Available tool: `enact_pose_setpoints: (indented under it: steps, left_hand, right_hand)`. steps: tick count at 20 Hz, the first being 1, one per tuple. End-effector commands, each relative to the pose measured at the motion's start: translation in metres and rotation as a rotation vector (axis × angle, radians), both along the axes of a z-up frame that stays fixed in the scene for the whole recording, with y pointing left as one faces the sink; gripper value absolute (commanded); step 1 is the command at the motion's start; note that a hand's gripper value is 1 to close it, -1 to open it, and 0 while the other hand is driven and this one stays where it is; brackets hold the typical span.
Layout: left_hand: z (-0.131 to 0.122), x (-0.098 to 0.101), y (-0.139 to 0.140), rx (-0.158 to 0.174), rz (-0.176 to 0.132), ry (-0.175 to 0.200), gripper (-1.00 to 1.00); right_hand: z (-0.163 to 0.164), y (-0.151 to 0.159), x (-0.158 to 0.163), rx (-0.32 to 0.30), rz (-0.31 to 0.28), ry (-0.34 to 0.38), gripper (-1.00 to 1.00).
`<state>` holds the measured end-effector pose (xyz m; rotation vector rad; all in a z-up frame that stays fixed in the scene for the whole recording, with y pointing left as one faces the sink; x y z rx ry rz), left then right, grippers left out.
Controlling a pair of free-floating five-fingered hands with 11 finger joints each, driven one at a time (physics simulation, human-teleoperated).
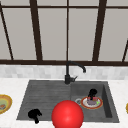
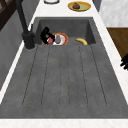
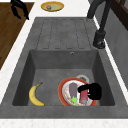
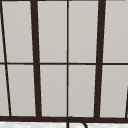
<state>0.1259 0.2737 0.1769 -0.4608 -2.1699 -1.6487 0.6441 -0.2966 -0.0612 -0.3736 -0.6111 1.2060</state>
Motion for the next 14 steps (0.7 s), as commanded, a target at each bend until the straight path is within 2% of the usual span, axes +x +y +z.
enact_pose_setpoints:
  steps: [1, 5, 11, 14]
  left_hand:
    - [0.000, 0.000, 0.000, 0.000, 0.000, 0.000, 0.00]
    - [0.000, 0.000, 0.000, 0.000, 0.000, 0.000, 0.00]
    - [0.000, 0.000, 0.000, 0.000, 0.000, 0.000, 0.00]
    - [0.000, 0.000, 0.000, 0.000, 0.000, 0.000, 0.00]
  right_hand:
    - [0.011, 0.000, -0.009, 0.000, 0.000, -0.015, -1.00]
    - [0.039, 0.004, -0.026, -0.003, 0.046, 0.100, -1.00]
    - [0.086, 0.006, -0.039, -0.046, 0.073, 0.103, -1.00]
    - [0.106, 0.009, -0.056, -0.065, 0.084, 0.107, -1.00]
